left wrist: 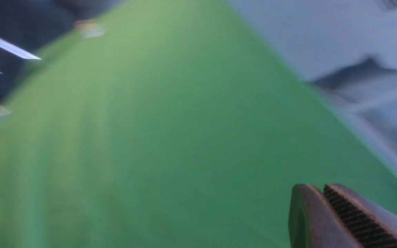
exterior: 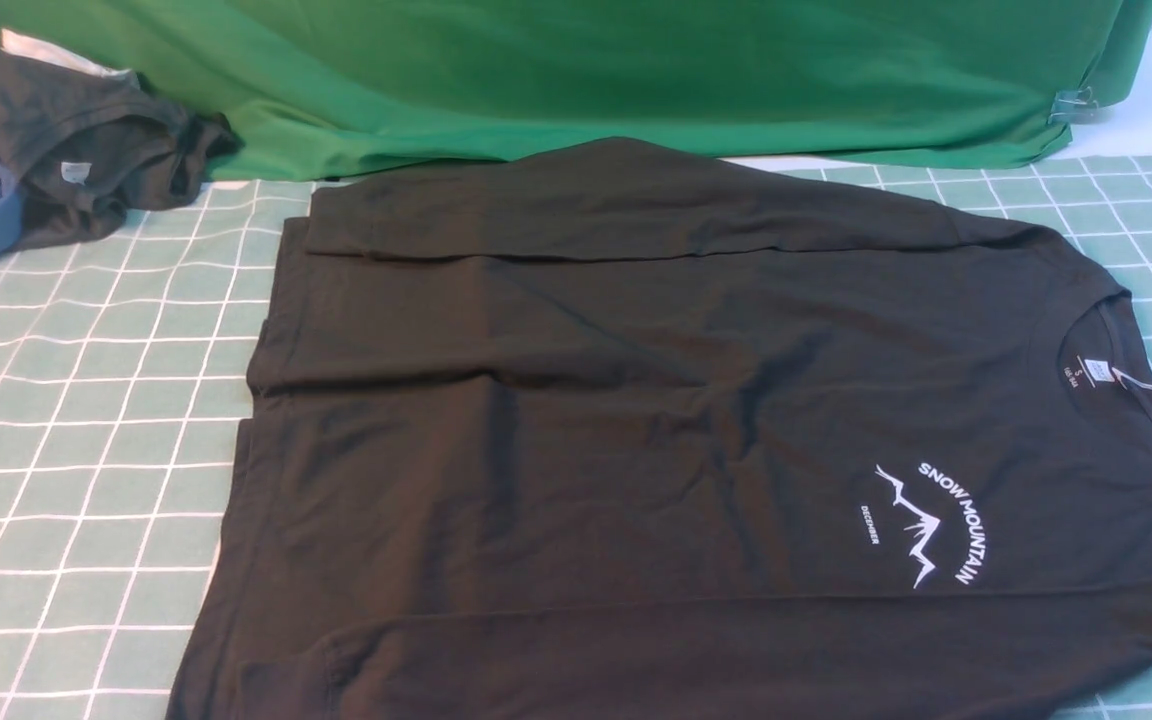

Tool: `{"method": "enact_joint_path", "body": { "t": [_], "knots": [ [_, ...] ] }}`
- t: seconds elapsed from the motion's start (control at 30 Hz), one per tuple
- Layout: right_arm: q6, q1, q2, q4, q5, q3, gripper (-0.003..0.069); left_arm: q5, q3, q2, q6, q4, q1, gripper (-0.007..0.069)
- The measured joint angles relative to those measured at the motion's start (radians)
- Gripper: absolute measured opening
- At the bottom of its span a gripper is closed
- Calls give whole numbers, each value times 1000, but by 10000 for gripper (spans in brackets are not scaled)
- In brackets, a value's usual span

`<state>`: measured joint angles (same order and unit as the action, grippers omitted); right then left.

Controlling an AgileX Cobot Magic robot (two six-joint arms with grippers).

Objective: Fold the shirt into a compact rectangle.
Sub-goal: 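Grasp the left edge of the dark T-shirt lying flat on the table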

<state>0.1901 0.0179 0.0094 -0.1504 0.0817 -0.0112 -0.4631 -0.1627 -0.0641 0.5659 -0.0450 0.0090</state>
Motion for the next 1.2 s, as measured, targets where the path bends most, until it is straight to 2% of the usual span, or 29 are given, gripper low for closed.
{"method": "enact_joint_path", "body": {
  "t": [0.03,0.07,0.1,0.13,0.17,0.2,0.27,0.3,0.33,0.37,0.43,0.47,0.53,0.57,0.67,0.77,0.83,0.93,1.03,1.13,1.2],
  "knots": [
    [13,0,0,0,9,0,242,13,-13,-5,11,21,0,15],
    [92,1,0,-4,70,0,242,123,-109,-23,104,158,0,15],
    [137,1,0,-6,109,0,242,218,-177,-51,185,231,0,15],
    [153,1,0,-7,134,0,242,341,-256,-81,268,281,0,15],
    [155,1,0,-7,134,0,242,362,-268,-88,277,286,0,15],
    [160,1,0,-7,164,0,242,524,-357,-158,303,305,0,15],
    [161,1,0,-7,174,0,242,666,-426,-231,233,287,0,15],
    [161,1,0,-7,176,0,242,785,-474,-292,116,247,0,15],
    [161,1,0,-7,177,0,242,785,-474,-303,116,247,0,15],
    [162,1,0,-7,185,0,242,943,-522,-392,-37,190,0,15],
    [162,1,0,-7,193,0,242,1051,-544,-464,-119,160,0,15],
    [164,1,0,-7,202,0,242,1187,-562,-575,-208,134,0,15],
    [183,1,0,-7,187,0,238,1335,-567,-693,-297,117,0,15],
    [183,1,0,-7,187,0,238,1362,-567,-704,-311,114,0,15],
    [221,15,9,-11,-48,50,165,1530,-568,-872,-397,61,0,15],
    [121,56,75,-13,-282,177,54,1564,-569,-962,-488,-74,-2,15],
    [54,87,152,-13,-385,265,31,1549,-570,-1008,-541,-159,-33,9],
    [8,129,278,-13,-494,375,25,1510,-571,-1052,-545,-193,-99,3],
    [-115,201,506,-14,-668,529,24,1430,-571,-1127,-441,-137,-279,2],
    [-190,244,631,-15,-773,589,24,1393,-571,-1199,-320,-30,-386,2],
    [-224,279,701,-22,-811,610,22,1381,-571,-1241,-262,21,-424,2]
  ]
}}
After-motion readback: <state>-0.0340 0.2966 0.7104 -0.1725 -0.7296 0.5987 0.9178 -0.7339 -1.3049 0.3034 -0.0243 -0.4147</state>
